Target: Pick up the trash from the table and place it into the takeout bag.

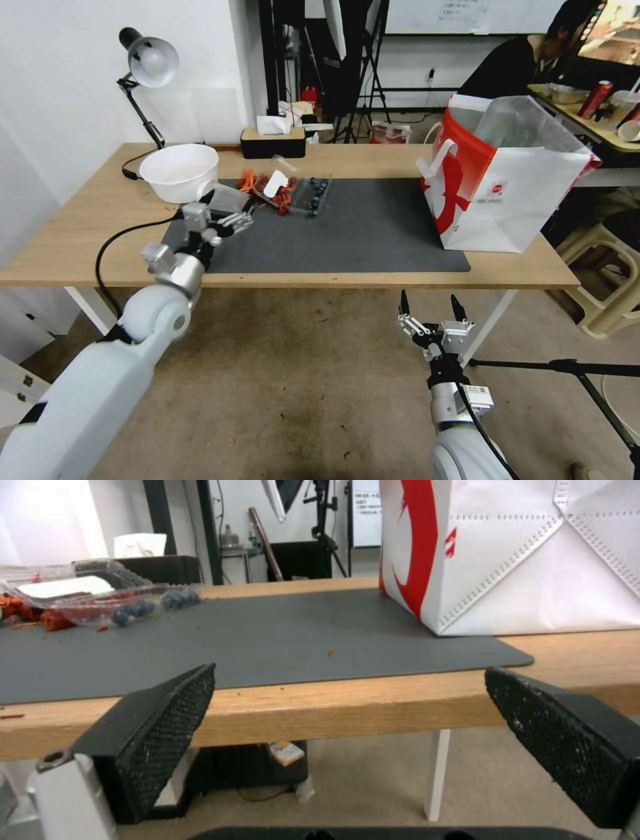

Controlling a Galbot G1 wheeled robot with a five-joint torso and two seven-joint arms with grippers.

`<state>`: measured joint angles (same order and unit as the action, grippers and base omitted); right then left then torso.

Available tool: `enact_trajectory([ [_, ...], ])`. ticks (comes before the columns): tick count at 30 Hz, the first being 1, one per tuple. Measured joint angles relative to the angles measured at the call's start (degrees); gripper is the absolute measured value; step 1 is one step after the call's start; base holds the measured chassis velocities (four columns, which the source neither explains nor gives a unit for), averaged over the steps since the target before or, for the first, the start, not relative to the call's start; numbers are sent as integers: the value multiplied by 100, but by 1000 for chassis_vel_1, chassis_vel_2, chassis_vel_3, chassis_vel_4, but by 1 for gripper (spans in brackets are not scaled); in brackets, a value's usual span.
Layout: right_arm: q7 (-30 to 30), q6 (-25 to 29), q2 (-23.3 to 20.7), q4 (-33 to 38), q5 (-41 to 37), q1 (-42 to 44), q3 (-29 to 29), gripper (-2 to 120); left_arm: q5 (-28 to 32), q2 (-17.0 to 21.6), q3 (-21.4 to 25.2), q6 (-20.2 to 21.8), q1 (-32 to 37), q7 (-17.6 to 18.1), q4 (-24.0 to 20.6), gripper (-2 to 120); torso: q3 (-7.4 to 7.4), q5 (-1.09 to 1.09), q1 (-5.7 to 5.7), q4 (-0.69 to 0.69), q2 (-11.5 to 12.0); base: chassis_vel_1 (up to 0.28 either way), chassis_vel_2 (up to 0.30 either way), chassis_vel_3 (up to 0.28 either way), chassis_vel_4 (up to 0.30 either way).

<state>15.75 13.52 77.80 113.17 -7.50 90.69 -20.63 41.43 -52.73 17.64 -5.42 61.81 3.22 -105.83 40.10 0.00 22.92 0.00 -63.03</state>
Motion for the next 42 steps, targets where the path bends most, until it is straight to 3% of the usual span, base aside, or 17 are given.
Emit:
enact_trajectory([
  [11,13,38,6,29,20,101,-54,100,-455,-222,673,-295,1127,-50,-140,100,1,1,0,-1,0,0,0,0,0],
  [22,19,62,-15,-9,9,96,-44,100,-907,-721,1301,-801,2055,-110,-286,100,0,0,0,0,0,0,0,0,0],
  [30,20,90,3,-39,5,101,-36,100,-1209,-966,1368,-1171,2561,-157,-275,100,0,1,0,1,0,0,0,0,0],
  [42,27,104,27,-27,15,150,-39,100,-1403,-1117,1277,-1450,2789,-167,-102,100,1,1,-1,0,1,0,0,0,0],
])
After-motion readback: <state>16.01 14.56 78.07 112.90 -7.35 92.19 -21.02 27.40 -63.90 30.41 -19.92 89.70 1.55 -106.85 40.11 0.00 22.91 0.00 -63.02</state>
